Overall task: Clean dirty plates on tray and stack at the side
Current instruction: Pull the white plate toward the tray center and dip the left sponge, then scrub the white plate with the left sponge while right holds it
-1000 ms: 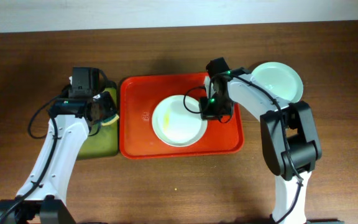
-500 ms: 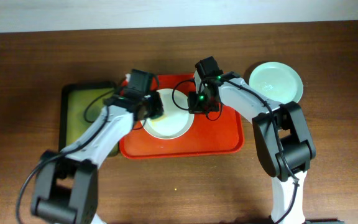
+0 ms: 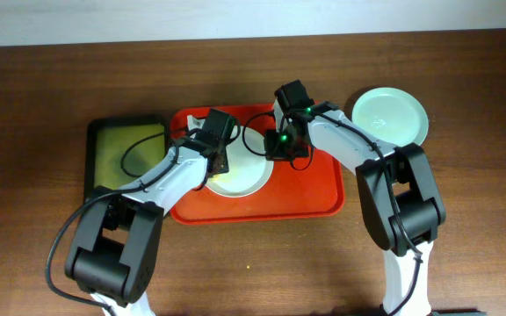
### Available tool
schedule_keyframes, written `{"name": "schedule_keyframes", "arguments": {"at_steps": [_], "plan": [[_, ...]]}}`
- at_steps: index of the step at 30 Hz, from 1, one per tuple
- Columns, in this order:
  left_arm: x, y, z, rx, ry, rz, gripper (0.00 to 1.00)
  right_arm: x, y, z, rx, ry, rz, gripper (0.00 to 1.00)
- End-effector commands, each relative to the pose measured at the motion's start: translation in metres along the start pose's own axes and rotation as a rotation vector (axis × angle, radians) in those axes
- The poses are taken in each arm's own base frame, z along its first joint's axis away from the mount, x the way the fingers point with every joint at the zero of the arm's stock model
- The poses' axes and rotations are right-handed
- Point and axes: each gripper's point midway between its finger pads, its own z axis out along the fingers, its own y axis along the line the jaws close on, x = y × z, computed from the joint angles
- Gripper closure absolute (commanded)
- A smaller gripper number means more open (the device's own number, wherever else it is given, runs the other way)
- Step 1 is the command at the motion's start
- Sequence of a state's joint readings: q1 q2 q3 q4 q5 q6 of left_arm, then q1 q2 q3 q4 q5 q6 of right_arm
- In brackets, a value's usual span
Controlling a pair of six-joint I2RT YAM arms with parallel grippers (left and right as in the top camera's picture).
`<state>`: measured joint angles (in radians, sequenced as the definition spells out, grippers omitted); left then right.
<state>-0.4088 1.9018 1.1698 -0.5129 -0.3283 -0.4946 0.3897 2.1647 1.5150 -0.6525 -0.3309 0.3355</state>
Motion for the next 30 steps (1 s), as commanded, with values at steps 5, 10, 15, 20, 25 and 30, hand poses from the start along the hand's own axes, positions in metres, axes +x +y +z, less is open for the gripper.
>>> {"name": "schedule_keyframes", "arguments": {"at_steps": [5, 10, 15, 20, 25, 30], "plan": [[-0.041, -0.039, -0.052, 0.269, -0.077, -0.032, 1.0, 0.023, -0.025, 0.026, 0.098, 0.066, 0.015, 0.96], [-0.021, -0.086, -0.018, 0.456, 0.038, -0.056, 1.0, 0.023, -0.025, 0.026, 0.097, 0.065, 0.015, 0.96], [-0.007, -0.06, 0.03, 0.248, 0.046, -0.055, 1.0, 0.023, -0.025, 0.026, 0.097, 0.065, 0.015, 0.96], [-0.034, 0.01, 0.017, -0.119, -0.108, 0.014, 1.0, 0.023, -0.025, 0.026, 0.097, 0.066, 0.015, 0.96], [-0.059, 0.019, -0.035, -0.088, -0.198, -0.027, 1.0, 0.022, -0.025, 0.026, 0.097, 0.064, 0.015, 0.96], [-0.011, -0.061, -0.054, 0.407, 0.069, 0.01, 1.0, 0.022, -0.025, 0.026, 0.097, 0.064, 0.014, 0.96]]}}
